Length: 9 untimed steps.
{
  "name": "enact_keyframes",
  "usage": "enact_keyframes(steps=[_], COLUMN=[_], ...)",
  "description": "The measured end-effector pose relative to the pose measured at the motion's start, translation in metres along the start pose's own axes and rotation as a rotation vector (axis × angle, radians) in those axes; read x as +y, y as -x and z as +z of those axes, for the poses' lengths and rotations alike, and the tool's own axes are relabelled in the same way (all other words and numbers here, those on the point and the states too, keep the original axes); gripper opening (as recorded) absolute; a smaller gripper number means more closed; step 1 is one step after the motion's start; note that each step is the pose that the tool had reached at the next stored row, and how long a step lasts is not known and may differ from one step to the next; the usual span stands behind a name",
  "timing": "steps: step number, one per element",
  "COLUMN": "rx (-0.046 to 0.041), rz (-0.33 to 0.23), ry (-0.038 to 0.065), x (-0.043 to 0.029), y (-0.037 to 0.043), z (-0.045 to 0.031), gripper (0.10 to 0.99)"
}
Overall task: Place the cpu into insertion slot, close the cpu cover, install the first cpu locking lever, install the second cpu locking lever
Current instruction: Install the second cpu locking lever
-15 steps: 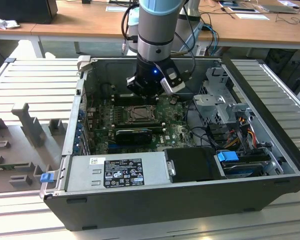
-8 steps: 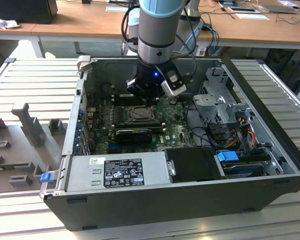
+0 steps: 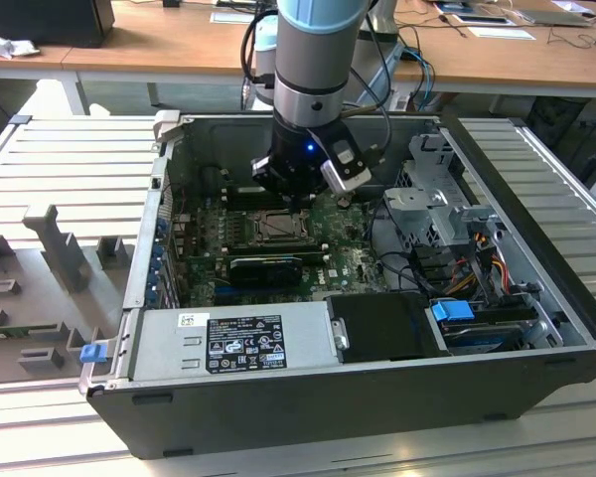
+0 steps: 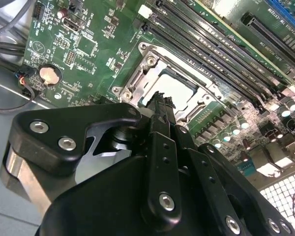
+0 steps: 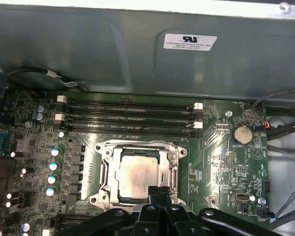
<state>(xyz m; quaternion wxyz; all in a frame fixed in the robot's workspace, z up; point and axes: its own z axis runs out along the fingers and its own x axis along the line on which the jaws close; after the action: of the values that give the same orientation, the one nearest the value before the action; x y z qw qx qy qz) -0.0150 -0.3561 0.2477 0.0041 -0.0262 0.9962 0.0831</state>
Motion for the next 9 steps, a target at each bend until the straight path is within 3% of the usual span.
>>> enact_keyframes(steps=[3, 9], rx=[0.0001, 0.0027], rz=[0.0, 0.001], ry=[0.0, 0.0], x=[-0.0029, -0.0154], y=[-0.0003, -0.001], z=[-0.0006, -0.0019], gripper=[0.106, 0.106])
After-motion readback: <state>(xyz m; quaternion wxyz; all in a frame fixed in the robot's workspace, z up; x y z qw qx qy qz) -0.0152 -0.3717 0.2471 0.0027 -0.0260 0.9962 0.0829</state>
